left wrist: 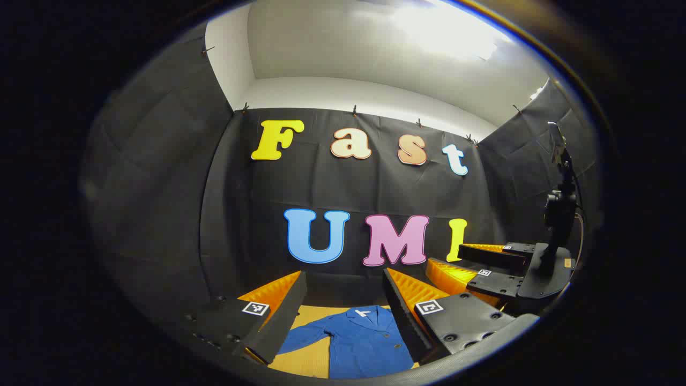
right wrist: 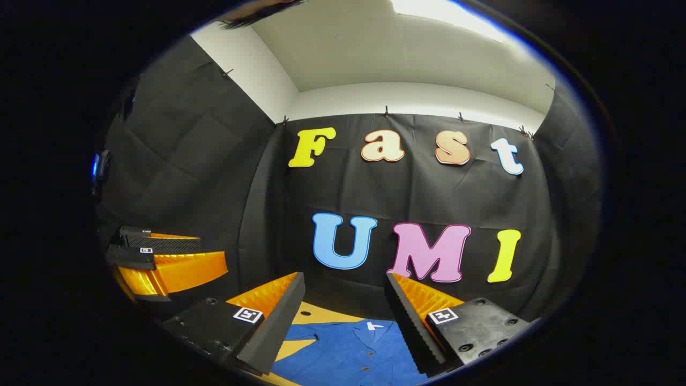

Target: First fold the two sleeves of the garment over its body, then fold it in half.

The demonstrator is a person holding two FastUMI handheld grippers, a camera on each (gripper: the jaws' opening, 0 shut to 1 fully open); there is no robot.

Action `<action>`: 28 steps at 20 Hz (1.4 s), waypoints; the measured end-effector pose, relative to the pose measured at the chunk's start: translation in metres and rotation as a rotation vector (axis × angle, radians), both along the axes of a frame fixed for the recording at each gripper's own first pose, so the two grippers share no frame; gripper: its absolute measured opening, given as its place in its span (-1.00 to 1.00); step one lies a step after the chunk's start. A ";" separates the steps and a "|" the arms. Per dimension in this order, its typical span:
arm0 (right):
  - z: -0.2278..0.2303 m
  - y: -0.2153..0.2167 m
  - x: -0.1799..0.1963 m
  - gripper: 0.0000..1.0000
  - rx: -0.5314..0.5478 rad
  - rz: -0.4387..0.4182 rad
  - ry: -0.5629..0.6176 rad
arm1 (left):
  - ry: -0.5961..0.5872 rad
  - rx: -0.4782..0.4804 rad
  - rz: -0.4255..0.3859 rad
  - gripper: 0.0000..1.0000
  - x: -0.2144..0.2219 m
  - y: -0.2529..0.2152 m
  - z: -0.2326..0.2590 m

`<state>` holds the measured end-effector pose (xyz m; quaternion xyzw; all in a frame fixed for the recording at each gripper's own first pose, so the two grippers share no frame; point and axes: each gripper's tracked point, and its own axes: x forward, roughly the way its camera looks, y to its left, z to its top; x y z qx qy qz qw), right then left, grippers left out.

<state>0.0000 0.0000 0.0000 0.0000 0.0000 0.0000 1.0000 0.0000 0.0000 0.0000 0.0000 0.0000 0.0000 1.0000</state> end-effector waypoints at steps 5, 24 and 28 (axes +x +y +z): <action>-0.004 -0.028 -0.001 0.91 -0.028 -0.076 0.035 | 0.027 -0.040 -0.037 0.63 0.022 -0.009 -0.011; -0.064 -0.135 0.026 0.90 0.000 -0.202 0.176 | 0.171 -0.111 0.030 0.62 0.097 -0.028 -0.058; -0.078 -0.146 0.027 0.91 0.003 -0.202 0.205 | 0.180 -0.092 0.025 0.62 0.103 -0.036 -0.064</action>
